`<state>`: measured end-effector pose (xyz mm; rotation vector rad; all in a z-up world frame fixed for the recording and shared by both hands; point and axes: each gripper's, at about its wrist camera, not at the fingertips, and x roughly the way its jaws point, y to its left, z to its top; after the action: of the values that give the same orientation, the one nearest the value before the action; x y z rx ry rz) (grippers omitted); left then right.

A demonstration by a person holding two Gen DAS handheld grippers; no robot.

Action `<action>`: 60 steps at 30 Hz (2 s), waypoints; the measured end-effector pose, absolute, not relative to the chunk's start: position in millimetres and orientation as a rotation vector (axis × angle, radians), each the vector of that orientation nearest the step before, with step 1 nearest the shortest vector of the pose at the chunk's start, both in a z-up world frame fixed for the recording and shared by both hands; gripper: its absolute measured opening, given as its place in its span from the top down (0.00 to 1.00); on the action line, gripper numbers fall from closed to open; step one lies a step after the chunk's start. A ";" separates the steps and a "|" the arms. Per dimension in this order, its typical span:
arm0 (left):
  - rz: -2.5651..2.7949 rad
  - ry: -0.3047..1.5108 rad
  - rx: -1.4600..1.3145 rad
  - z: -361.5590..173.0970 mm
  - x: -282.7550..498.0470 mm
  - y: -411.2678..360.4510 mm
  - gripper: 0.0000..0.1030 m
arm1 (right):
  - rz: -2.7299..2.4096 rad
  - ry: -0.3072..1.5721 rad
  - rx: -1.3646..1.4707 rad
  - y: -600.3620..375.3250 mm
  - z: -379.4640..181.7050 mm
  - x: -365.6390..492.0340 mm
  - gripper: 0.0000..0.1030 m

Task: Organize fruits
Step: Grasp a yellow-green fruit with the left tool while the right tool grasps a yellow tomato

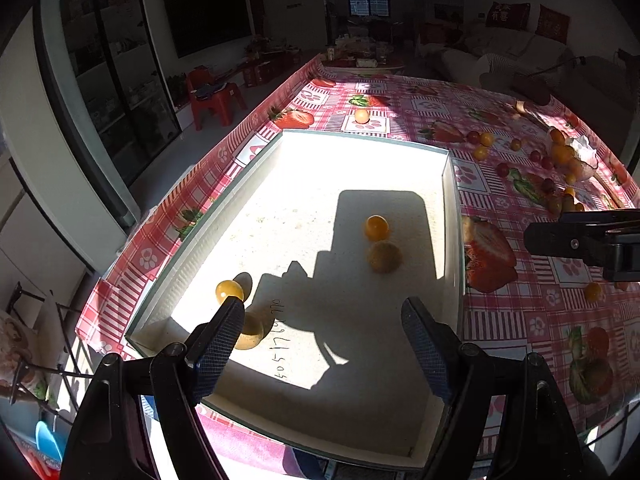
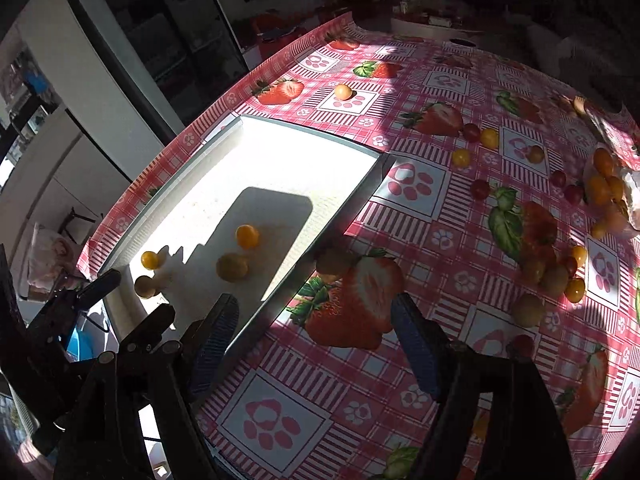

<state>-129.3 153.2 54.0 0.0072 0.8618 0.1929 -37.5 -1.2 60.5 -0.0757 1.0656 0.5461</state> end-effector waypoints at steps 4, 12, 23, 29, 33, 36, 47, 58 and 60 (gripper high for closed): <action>0.136 0.857 0.031 58.9 -129.8 127.6 0.21 | 0.468 1.064 -0.070 -41.5 56.7 -42.3 0.21; -0.016 0.881 0.073 56.3 -138.9 70.7 0.21 | 0.360 1.093 -0.046 -102.8 36.5 -50.0 0.21; -0.228 0.926 0.105 38.1 -163.2 -4.4 0.21 | 0.379 1.116 -0.070 -116.4 12.2 -59.1 0.32; -0.268 0.939 0.106 30.3 -158.7 -27.2 0.21 | 0.374 1.081 -0.163 -114.7 11.5 -61.3 0.54; -0.283 0.944 0.118 24.9 -153.8 -41.5 0.21 | 0.375 1.072 -0.177 -121.3 12.1 -61.2 0.71; -0.283 0.962 0.137 18.0 -151.6 -49.9 0.32 | 0.376 1.072 -0.161 -126.4 12.4 -61.5 0.72; -0.312 0.948 0.156 16.0 -152.6 -55.9 0.74 | 0.385 1.069 -0.123 -131.3 12.2 -62.0 0.72; -0.300 0.958 0.042 17.1 -152.3 -38.2 0.74 | 0.347 1.005 -0.128 -137.9 11.6 -83.2 0.76; -0.298 0.958 0.030 17.0 -152.3 -36.2 0.74 | 0.347 1.006 -0.094 -143.0 12.1 -85.0 0.78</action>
<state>-152.3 -36.2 17.0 0.0297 0.9584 -0.2979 -85.0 -143.0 12.1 -0.0935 1.0056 0.3473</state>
